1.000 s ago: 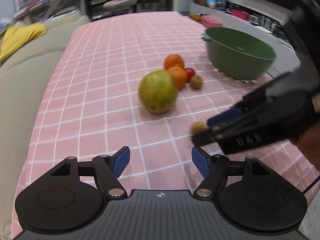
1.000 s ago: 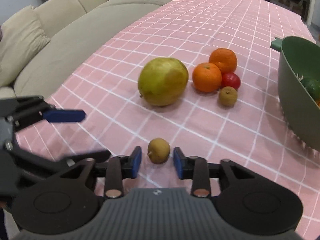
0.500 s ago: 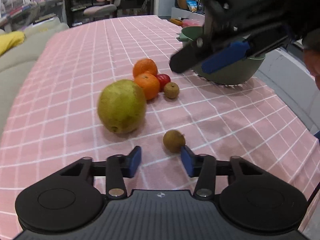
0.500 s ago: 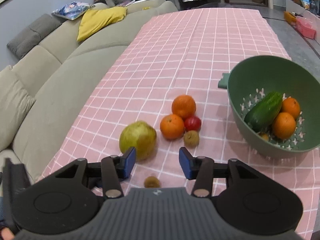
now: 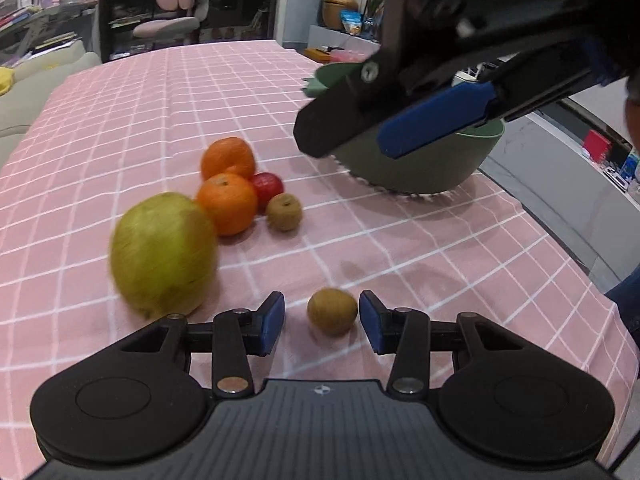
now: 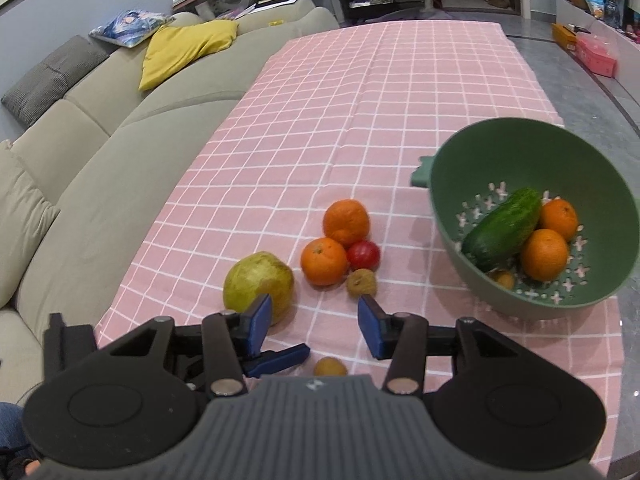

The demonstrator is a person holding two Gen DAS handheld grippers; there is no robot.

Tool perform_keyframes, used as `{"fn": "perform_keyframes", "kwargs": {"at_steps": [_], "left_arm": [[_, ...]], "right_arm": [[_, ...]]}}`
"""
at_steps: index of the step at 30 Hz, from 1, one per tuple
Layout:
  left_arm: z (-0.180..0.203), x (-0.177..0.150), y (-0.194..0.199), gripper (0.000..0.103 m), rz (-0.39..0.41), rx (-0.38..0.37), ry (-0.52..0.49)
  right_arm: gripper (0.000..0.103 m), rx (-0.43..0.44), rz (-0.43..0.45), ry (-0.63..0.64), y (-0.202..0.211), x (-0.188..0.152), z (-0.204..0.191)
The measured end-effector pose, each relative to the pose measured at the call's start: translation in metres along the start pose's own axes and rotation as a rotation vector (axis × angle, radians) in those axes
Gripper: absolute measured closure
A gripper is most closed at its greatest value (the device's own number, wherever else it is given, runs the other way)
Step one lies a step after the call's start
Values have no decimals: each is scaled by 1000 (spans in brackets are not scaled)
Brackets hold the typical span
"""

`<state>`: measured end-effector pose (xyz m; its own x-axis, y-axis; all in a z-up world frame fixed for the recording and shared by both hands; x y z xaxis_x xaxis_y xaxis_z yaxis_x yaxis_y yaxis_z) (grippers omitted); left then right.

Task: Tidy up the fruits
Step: 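Drop the kiwi into the colander with the right gripper while the left grasps another kiwi, then grasp the yellow-green pear with the right gripper while the left holds its kiwi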

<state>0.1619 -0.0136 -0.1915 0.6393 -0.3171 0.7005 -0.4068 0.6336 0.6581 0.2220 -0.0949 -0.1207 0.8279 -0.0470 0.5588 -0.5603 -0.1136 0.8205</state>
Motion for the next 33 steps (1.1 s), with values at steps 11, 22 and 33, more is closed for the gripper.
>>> {"fn": "perform_keyframes", "kwargs": {"at_steps": [11,22,33], "left_arm": [[-42,-10,90,74,-12,127,114],[-108,-16,152,74,123,226,298],[-115,-19,158,74,156,212,331]], "right_arm": [[52,-5,-41,15,-26,-2,-31],[38,-175,-68,-68,-77,-2,-97],[41,-254,-116,-53,-102,0,-102]]}}
Point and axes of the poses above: each gripper's, at about its wrist camera, not at the fingertips, and y roughly against the way its jaws point, z to its right, x to its top, the point moved 5 cm from there along -y, roughly the way its jaws point, and after that the axes turned 13 degrees about -x, right-handed, at the moved point
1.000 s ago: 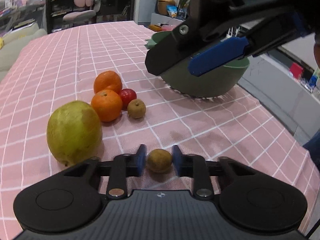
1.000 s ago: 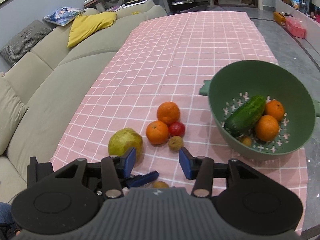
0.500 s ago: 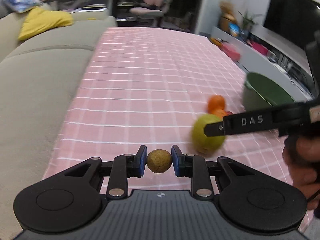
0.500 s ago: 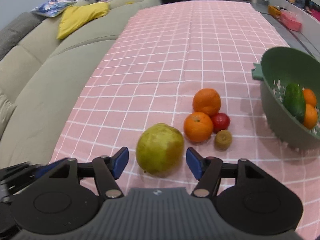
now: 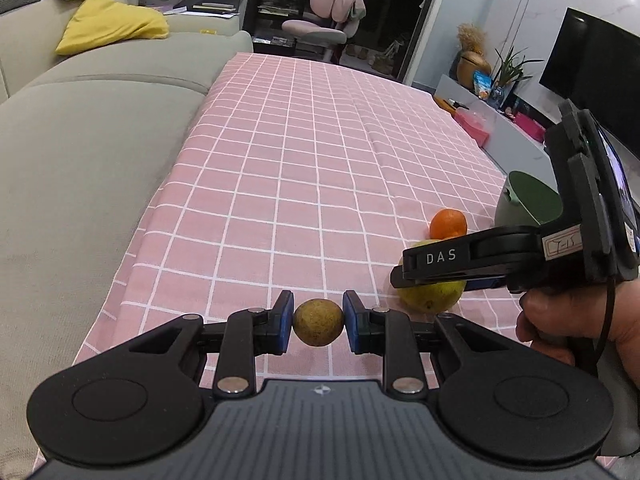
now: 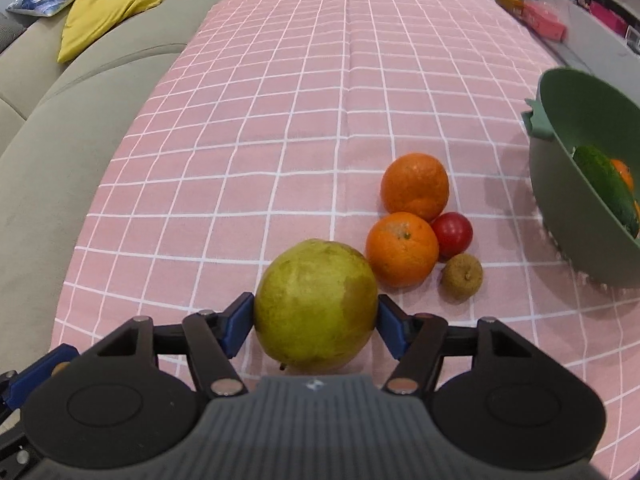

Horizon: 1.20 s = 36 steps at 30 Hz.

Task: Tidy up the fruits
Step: 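Grasp the yellow-green pear with the right gripper while the left holds its kiwi, then lower pear and kiwi into the colander and open both grippers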

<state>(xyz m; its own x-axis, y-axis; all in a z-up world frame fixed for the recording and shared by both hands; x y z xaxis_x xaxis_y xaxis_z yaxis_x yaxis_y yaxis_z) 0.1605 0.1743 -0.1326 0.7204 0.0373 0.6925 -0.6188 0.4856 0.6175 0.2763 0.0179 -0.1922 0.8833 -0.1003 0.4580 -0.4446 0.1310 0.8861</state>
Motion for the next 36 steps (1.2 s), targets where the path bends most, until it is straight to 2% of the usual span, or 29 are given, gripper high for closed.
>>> {"fn": "perform_keyframes", "kwargs": {"at_steps": [4,9,16,19,27,32,36], "left_arm": [[2,0,1,74,3,-20,7],[6,1,3,74,7,-19,-3],[28,9,-1,74,-6,-26,-51],[47,16,-8,74,-13,-38,-88],[102,24,-41,74,-68,-84,-186],[140,35,-67,74,-103,-117,-270],[172,44,-90,74,-127,-130,-340]], "right_arm": [[42,-2,9,24,2,-2,-2],[42,71,-31,-2,3,-3,6],[42,141,9,-6,32,7,29],[42,161,44,-1,47,14,54],[42,168,113,-47,71,38,159],[42,142,150,-109,77,43,219],[42,134,150,-171,68,48,252]]}}
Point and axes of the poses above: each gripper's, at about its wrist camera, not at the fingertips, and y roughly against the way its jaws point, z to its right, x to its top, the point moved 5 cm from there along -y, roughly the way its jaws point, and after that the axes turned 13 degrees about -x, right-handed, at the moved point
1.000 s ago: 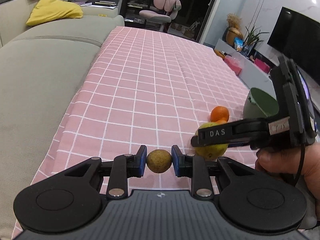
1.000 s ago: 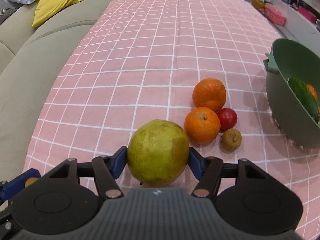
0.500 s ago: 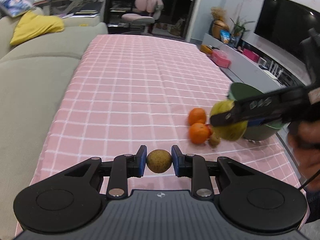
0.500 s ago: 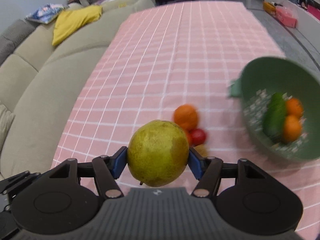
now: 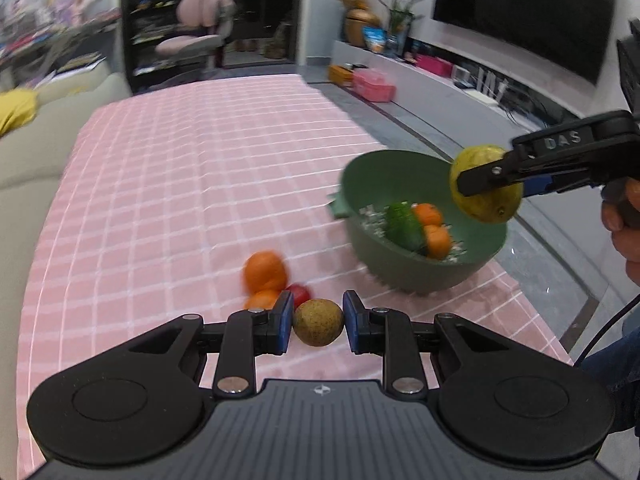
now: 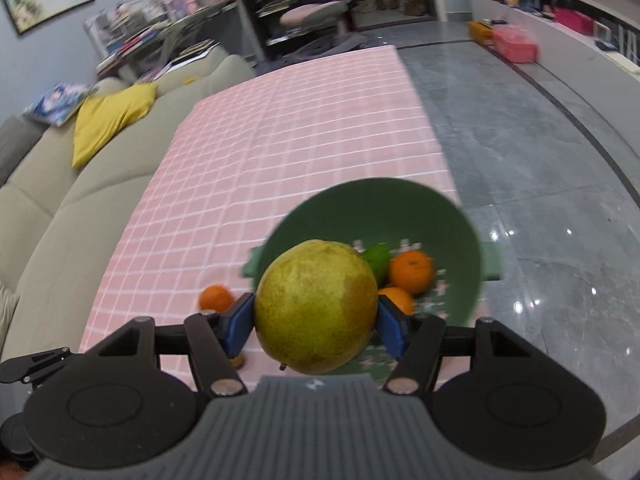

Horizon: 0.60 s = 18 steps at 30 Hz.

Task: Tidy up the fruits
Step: 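Lower pear and kiwi into the colander and open both grippers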

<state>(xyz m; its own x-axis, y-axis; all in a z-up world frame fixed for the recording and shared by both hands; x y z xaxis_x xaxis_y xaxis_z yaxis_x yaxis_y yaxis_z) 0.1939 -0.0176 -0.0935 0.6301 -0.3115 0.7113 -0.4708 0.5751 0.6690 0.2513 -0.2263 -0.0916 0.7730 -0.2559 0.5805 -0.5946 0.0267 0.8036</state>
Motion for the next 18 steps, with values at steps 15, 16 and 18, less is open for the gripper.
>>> {"fn": "perform_keyframes", "kwargs": {"at_steps": [15,16,18], "left_arm": [[71,49,-125,74,-116,-72,-169],[72,48,-133,74,-124,-75,-166],[75,47,-142,73,-128,-77,-162]], "right_arm": [[42,186,33,33,-71,54,31],[42,197,29,61,-77,56,32],[42,213,19,115,-92,61,30]]}}
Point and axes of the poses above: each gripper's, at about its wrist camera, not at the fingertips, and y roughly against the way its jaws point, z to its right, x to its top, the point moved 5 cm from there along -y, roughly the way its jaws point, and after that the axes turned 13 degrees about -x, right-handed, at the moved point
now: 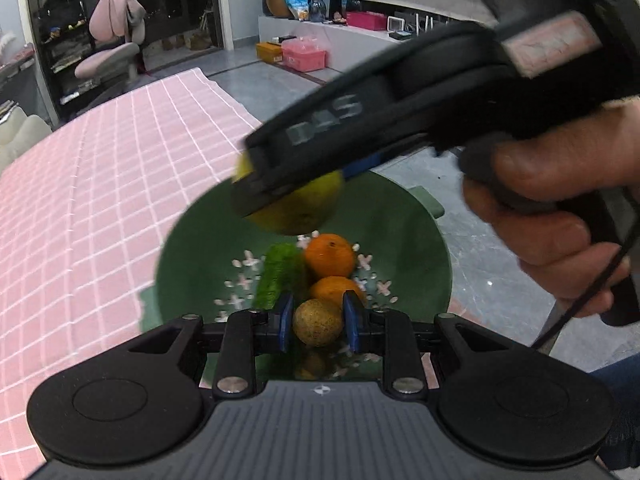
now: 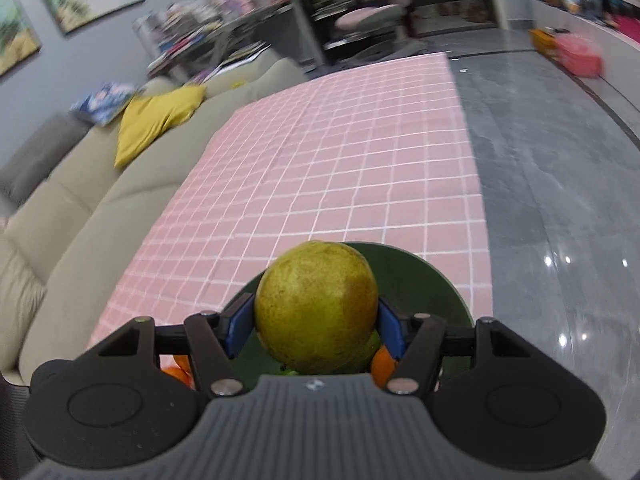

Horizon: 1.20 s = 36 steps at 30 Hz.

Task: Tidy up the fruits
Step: 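Lower pear and kiwi into the colander and open both grippers, then withdraw both grippers from the colander toward the remaining fruit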

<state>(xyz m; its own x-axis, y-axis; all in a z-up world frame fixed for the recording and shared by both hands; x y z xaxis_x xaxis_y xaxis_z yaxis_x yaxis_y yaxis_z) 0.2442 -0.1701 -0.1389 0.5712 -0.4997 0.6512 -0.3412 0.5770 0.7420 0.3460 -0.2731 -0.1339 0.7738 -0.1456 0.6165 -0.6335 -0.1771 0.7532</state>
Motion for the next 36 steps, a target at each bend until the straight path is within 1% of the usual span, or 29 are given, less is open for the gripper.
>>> {"fn": "perform_keyframes", "kwargs": {"at_steps": [3,8,12,15,16,18,20,21,22,23,24,25,26,28,30,32,34,36], "left_arm": [[3,0,-10,73,-12,-15,6],[3,-3,-28,73,-43,-15,-16],[1,-2,-36,73,-58,-15,-8],[-1,-1,-35,73,-67,-16,3],[-1,0,-34,70,-69,-12,2],[2,2,-32,52,-70,-3,3],[1,5,-27,42,-60,-11,17],[2,6,-22,36,-51,-16,28],[3,7,-19,32,-42,-22,37],[3,8,-13,27,-27,-28,45],[5,7,-7,24,-11,-26,48],[6,7,1,24,8,-25,50],[6,5,8,24,18,-27,54],[7,3,24,24,36,-23,66],[5,-3,45,24,62,1,82],[-1,-10,70,24,87,35,118],[-8,-23,92,23,107,73,166],[-13,-40,112,23,125,113,220]], "right_arm": [[42,-2,-18,57,-18,5,1],[42,-6,-63,63,-42,9,4],[41,-20,-85,88,-50,4,4],[41,-45,-77,125,-53,3,2],[41,-46,-79,128,-54,3,1],[40,-49,-86,121,-55,4,2],[40,-70,-105,132,-53,2,3],[40,-90,-116,141,-51,1,4],[40,-109,-123,148,-49,0,6],[36,-129,-127,156,-46,-2,8],[32,-125,-121,158,-41,-3,10],[24,-103,-104,159,-34,-3,11],[12,-92,-89,156,-28,-3,11],[11,-100,-52,154,-14,-4,12],[13,-134,-25,124,0,-5,15],[18,-155,13,67,19,-8,19],[20,-162,54,19,41,-15,18],[21,-164,95,-13,62,-26,11]]}}
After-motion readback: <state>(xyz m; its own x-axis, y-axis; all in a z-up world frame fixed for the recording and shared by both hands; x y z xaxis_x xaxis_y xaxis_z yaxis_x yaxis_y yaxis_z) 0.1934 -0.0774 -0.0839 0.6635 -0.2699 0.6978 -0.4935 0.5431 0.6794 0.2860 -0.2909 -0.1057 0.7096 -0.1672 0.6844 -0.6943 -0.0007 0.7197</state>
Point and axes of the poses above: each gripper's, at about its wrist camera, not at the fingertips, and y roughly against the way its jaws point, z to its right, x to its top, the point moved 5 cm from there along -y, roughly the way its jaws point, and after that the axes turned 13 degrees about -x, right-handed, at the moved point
